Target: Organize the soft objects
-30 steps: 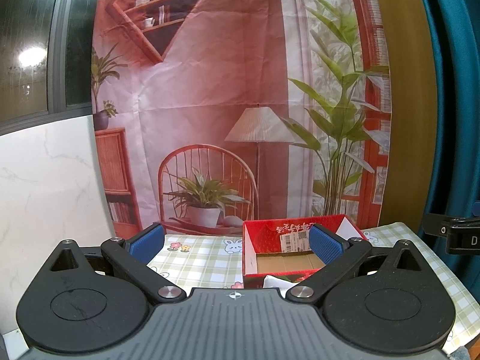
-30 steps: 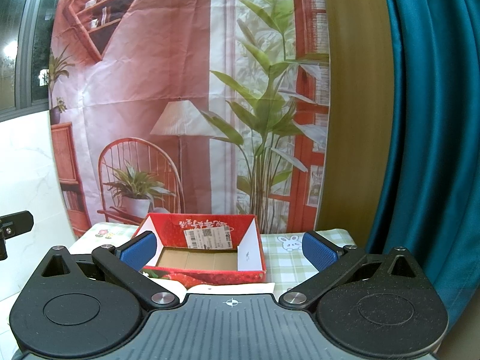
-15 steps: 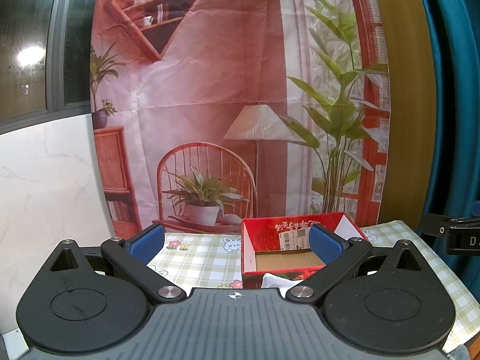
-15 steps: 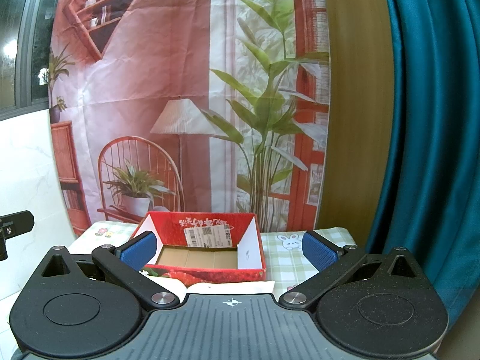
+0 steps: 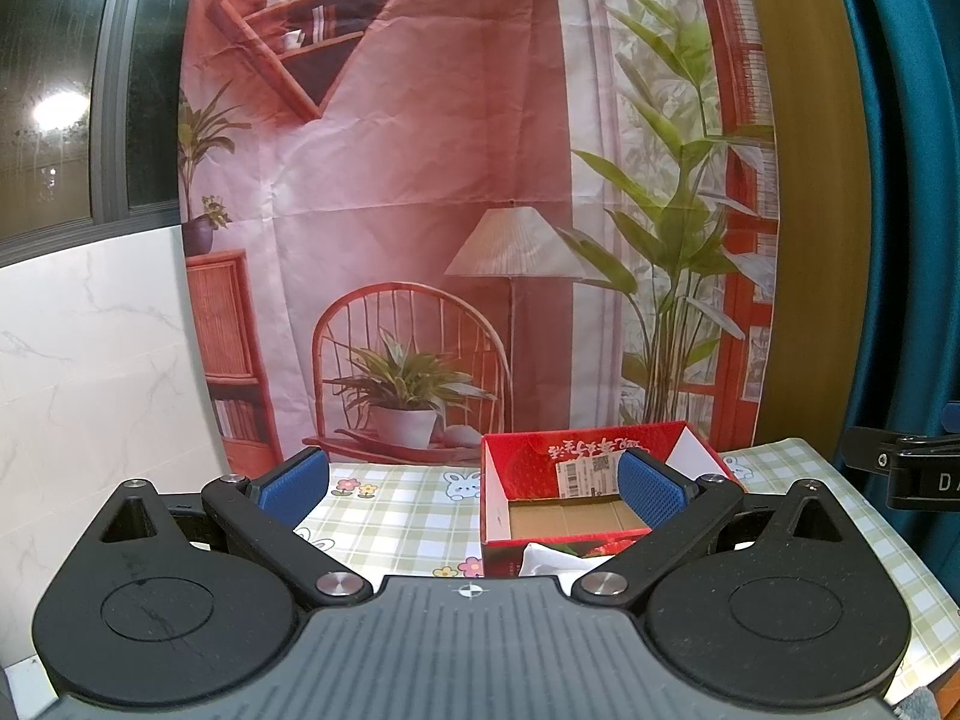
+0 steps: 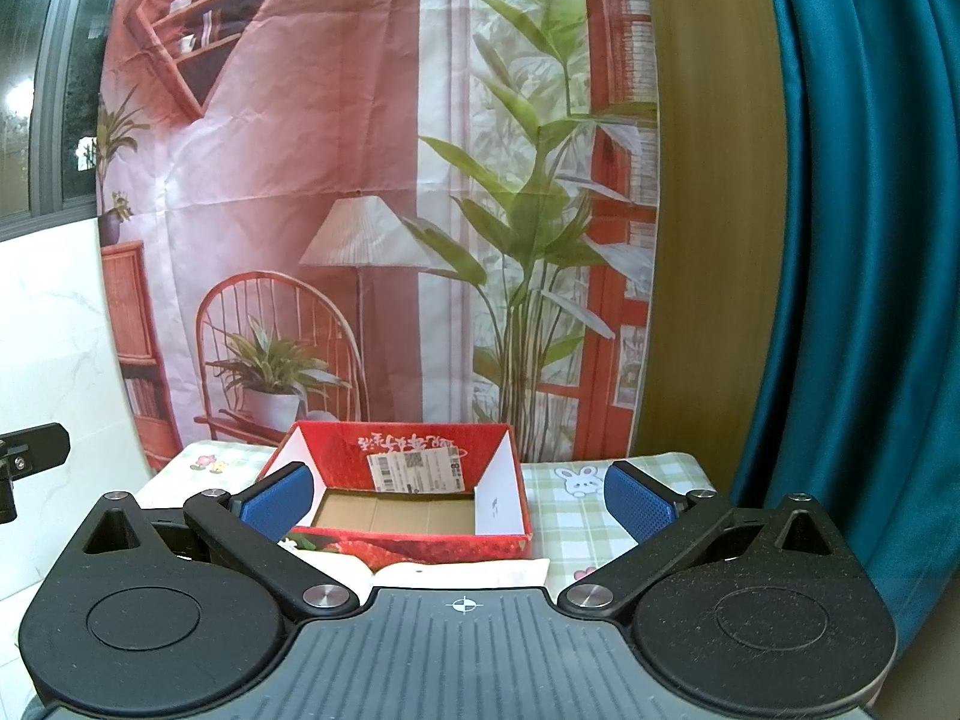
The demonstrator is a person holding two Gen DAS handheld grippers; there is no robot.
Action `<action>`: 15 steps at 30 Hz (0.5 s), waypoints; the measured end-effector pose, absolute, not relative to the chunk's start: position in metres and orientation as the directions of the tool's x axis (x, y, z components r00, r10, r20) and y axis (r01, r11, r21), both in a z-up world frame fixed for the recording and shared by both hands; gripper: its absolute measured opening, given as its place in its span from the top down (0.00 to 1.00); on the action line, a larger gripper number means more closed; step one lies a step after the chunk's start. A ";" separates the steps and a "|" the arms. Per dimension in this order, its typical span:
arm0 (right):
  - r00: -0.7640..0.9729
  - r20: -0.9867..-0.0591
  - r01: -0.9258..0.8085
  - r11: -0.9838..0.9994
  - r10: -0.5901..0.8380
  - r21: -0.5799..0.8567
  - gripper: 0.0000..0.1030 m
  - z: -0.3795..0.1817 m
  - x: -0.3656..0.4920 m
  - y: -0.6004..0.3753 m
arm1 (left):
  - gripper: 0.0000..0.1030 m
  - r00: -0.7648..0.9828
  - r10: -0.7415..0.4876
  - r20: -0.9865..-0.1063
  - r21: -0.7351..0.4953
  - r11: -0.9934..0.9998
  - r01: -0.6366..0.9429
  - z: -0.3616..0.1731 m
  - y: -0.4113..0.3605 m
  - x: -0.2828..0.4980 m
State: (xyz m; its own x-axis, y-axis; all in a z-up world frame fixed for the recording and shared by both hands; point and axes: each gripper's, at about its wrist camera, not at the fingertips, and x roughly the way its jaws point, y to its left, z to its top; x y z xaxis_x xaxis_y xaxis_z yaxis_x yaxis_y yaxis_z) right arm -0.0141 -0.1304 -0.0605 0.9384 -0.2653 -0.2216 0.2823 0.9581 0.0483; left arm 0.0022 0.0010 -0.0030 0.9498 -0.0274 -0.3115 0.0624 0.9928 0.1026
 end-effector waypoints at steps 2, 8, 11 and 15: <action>0.938 -0.222 0.282 0.958 -0.265 0.049 0.00 -0.060 -0.014 -0.130 | 0.00 0.950 -0.027 -0.312 0.103 0.993 0.062 -0.003 0.001 0.002; 0.938 -0.223 0.283 0.958 -0.266 0.049 0.00 -0.060 -0.014 -0.130 | 0.00 0.950 -0.027 -0.312 0.103 0.993 0.062 -0.003 0.001 0.002; 0.938 -0.222 0.282 0.958 -0.265 0.048 0.00 -0.060 -0.014 -0.130 | 0.00 0.950 -0.027 -0.312 0.103 0.993 0.062 -0.003 0.001 0.002; 0.941 -0.220 0.275 0.960 -0.258 0.049 0.00 -0.062 -0.014 -0.130 | 0.00 0.951 -0.029 -0.309 0.106 0.992 0.065 -0.005 0.000 0.001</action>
